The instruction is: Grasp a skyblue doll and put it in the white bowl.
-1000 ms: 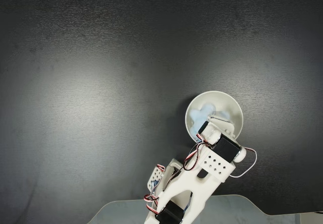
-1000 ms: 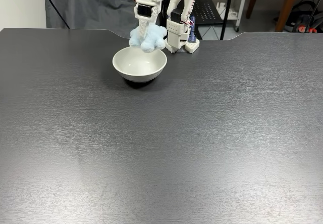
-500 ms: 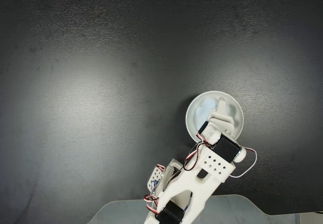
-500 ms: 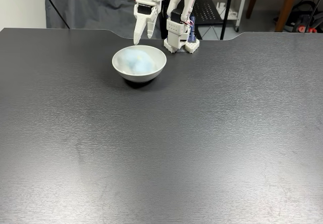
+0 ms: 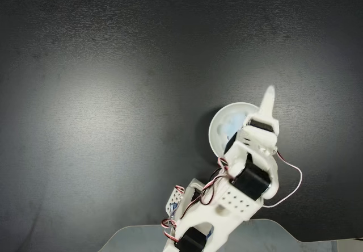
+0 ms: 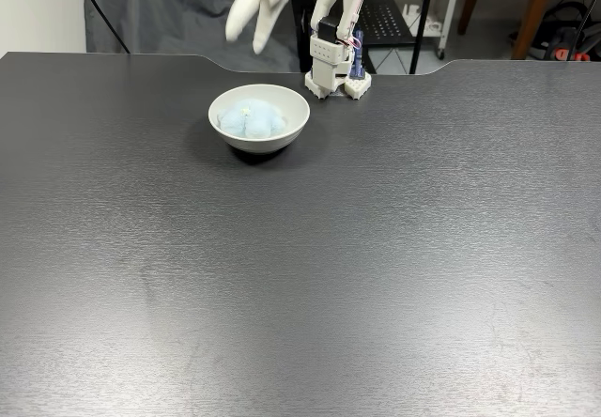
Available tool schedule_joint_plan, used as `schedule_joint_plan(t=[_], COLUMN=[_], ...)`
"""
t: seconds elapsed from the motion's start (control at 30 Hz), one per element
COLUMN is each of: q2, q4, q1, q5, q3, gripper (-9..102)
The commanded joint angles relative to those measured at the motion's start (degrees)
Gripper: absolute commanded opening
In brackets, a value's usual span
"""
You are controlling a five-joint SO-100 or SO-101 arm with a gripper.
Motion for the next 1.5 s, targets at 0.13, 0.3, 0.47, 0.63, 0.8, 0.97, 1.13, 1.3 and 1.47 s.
schedule_joint_plan(t=[0.13,0.3,0.47,0.63,0.8,0.97,1.13,1.3,1.47], q2=[3.69,6.06,12.39,13.80,13.97,20.83,34.63,51.86,60.64], q4=[-0.09,0.26,1.32,1.32,1.49,0.62,-2.20,-17.40,-24.35], q1=[-12.48,-19.86,-27.42,-30.41,-30.32,-30.67,-32.96,-32.43,-32.17], q5=[8.79,10.55,13.27,12.83,12.83,13.54,13.54,13.62,13.62], q3=[-19.86,-22.24,-21.53,-21.45,-21.09,-14.59,3.96,28.48,49.57], gripper=[51,39,5,5,13,13,13,13,2])
